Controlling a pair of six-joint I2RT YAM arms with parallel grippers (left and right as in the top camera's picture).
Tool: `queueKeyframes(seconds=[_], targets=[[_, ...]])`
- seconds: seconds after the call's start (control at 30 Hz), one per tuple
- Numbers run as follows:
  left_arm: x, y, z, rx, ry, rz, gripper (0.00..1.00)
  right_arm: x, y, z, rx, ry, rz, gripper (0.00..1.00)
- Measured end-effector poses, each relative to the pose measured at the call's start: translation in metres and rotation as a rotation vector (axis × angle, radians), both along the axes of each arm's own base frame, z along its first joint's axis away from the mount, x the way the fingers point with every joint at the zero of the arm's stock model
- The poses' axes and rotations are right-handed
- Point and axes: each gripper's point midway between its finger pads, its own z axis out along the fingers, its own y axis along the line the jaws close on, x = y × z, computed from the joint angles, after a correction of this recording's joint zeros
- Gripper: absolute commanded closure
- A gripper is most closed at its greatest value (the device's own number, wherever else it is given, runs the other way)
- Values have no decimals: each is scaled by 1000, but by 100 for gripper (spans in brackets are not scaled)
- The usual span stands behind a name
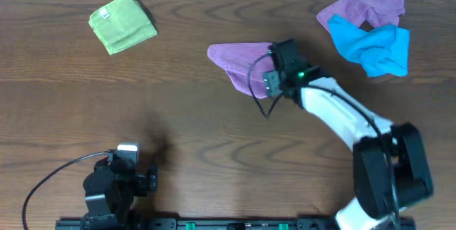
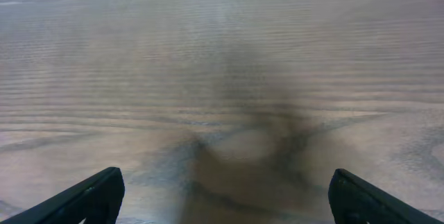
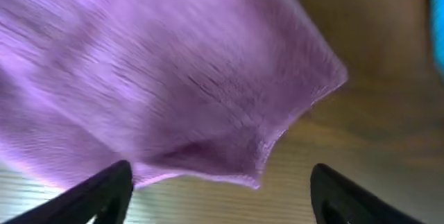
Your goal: Fold the cloth
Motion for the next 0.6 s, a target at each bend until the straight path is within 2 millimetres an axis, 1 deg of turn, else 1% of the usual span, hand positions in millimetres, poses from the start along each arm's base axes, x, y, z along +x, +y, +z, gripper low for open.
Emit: queueKeyframes(seconds=[0.03, 0.1, 0.2, 0.37, 0.4, 0.43, 0.47, 0.6], targets=[[0, 0, 0, 0, 0, 0, 5, 0, -7, -5, 11, 17, -13, 21], [0, 0, 0, 0, 0, 0, 5, 3, -14, -6, 40, 26, -23, 20], [0, 0, 0, 0, 0, 0, 5, 9, -21, -6, 80, 22, -19, 19], [0, 0, 0, 0, 0, 0, 5, 8, -33, -9, 151, 57, -16, 19], [0, 0, 0, 0, 0, 0, 5, 6, -31, -9, 168, 67, -3, 19], [0, 0, 0, 0, 0, 0, 5, 6, -35, -10, 183, 73, -3, 19], [0, 0, 0, 0, 0, 0, 5, 6, -35, -10, 200, 78, 7, 20], [0, 0, 0, 0, 0, 0, 5, 3, -24, -9, 248, 95, 88, 20]])
